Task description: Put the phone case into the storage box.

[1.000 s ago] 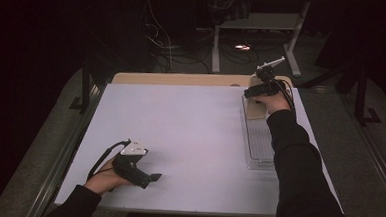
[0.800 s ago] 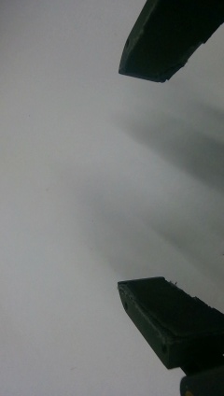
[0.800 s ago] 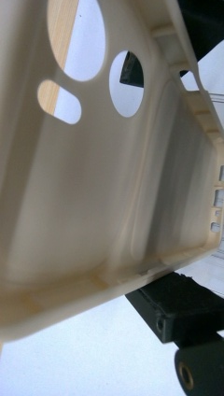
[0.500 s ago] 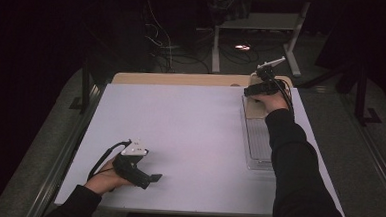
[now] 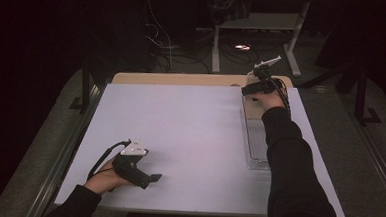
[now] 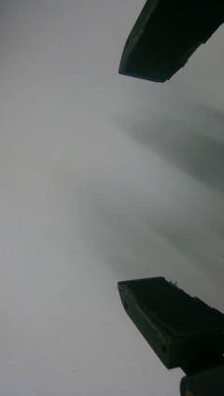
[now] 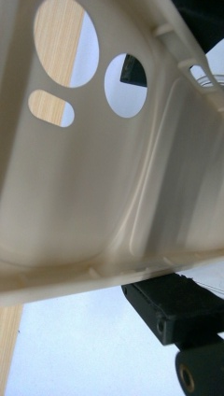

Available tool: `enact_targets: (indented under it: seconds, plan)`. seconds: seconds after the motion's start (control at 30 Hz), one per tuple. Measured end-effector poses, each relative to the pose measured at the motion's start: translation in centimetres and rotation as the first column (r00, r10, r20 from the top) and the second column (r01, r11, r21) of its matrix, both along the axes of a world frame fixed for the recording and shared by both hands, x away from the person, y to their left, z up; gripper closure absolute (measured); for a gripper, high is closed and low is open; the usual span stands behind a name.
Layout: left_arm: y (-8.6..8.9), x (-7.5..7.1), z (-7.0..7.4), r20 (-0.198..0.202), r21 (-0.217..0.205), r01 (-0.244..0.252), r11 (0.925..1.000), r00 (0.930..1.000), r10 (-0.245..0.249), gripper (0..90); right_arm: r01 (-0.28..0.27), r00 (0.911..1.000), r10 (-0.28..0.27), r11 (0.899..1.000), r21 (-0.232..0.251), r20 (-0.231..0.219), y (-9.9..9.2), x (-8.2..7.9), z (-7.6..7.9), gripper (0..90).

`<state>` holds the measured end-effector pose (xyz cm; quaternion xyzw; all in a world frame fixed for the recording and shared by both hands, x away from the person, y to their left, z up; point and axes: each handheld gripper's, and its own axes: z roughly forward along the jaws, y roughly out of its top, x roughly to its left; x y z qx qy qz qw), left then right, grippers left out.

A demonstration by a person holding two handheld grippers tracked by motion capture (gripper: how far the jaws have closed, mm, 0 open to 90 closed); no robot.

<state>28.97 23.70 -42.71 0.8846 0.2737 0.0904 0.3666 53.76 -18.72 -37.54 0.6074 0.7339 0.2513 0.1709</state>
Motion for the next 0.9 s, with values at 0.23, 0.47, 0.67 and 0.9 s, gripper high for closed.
enact_targets:
  seconds: [0.23, 0.47, 0.67, 0.9]
  plan:
    - [-0.03, 0.01, -0.01, -0.003, 0.002, 0.003, 1.0000, 1.0000, -0.003, 0.0, 0.016, 0.9999, -0.016, 1.000, -0.003, 0.003, 0.00, 0.36, -0.24, 5.4]
    - [-0.01, 0.02, -0.04, -0.005, 0.000, 0.001, 1.0000, 1.0000, -0.001, 0.0, 0.026, 0.9996, -0.026, 0.999, 0.018, 0.004, -0.04, 0.49, -0.39, 5.0]
    - [-0.01, 0.03, -0.04, -0.007, 0.002, 0.004, 1.0000, 1.0000, -0.004, 0.0, 0.014, 0.9999, -0.014, 1.000, 0.025, 0.006, 0.00, 0.51, -0.45, 5.4]
    - [0.01, 0.06, -0.05, -0.009, 0.001, 0.002, 1.0000, 1.0000, -0.002, 0.0, -0.004, 1.0000, 0.004, 1.000, 0.031, -0.002, 0.08, 0.50, -0.61, 2.3]
